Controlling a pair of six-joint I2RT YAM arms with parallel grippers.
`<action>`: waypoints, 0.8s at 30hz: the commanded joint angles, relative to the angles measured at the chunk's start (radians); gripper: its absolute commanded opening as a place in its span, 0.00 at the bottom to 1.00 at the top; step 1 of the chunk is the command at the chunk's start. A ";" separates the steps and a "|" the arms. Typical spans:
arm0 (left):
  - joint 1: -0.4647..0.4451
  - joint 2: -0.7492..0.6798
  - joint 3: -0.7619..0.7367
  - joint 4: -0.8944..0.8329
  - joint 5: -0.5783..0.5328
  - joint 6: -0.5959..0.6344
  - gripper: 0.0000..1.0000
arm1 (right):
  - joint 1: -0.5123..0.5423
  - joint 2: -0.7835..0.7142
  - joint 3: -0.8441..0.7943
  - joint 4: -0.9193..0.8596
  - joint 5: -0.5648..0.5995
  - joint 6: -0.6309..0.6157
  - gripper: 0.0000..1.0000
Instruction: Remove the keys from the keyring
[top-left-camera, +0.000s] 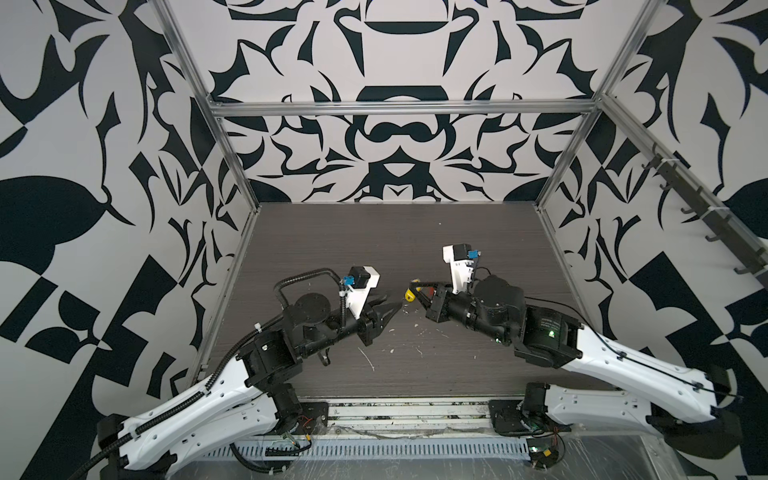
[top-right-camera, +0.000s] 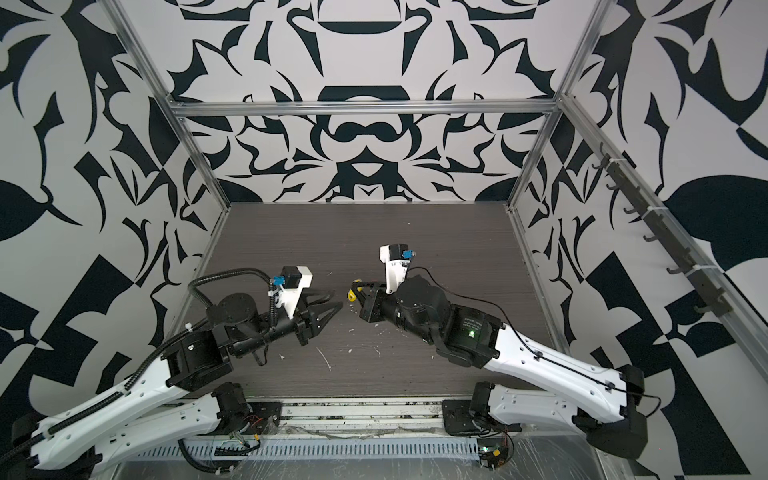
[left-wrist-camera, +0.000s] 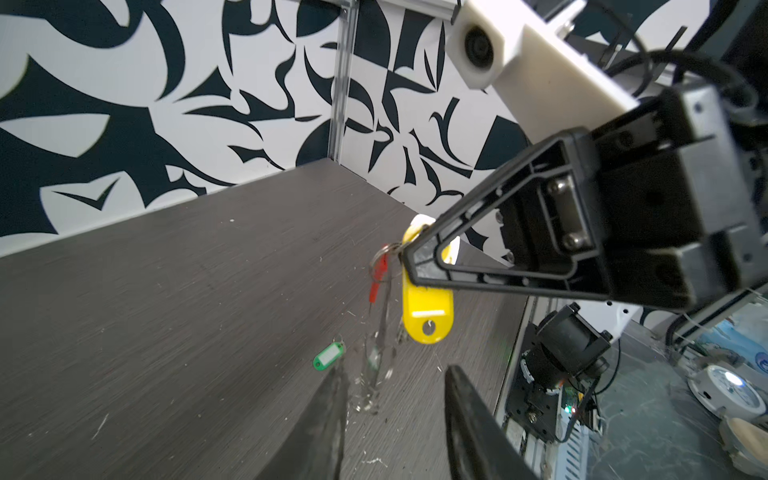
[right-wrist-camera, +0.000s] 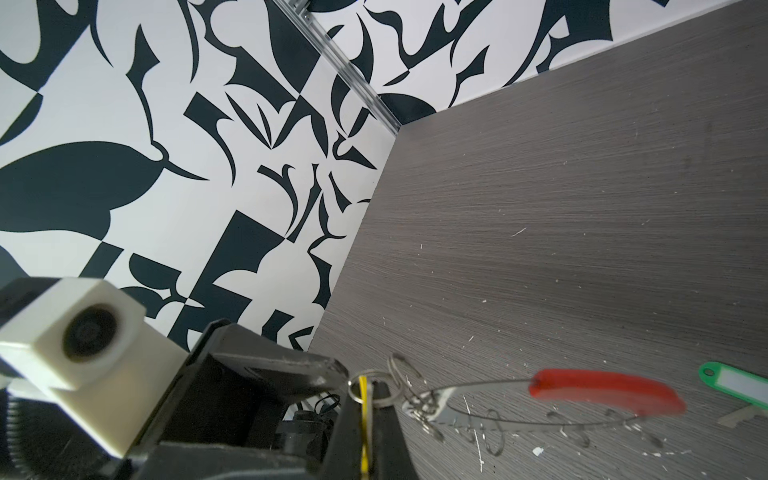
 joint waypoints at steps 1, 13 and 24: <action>-0.003 0.021 0.024 0.018 0.013 0.012 0.41 | 0.004 -0.014 0.030 0.088 -0.024 0.019 0.00; -0.002 0.048 0.022 0.078 -0.054 0.065 0.41 | 0.004 -0.030 -0.003 0.152 -0.074 0.082 0.00; -0.001 0.071 0.020 0.139 -0.082 0.116 0.37 | 0.003 -0.031 -0.021 0.183 -0.100 0.134 0.00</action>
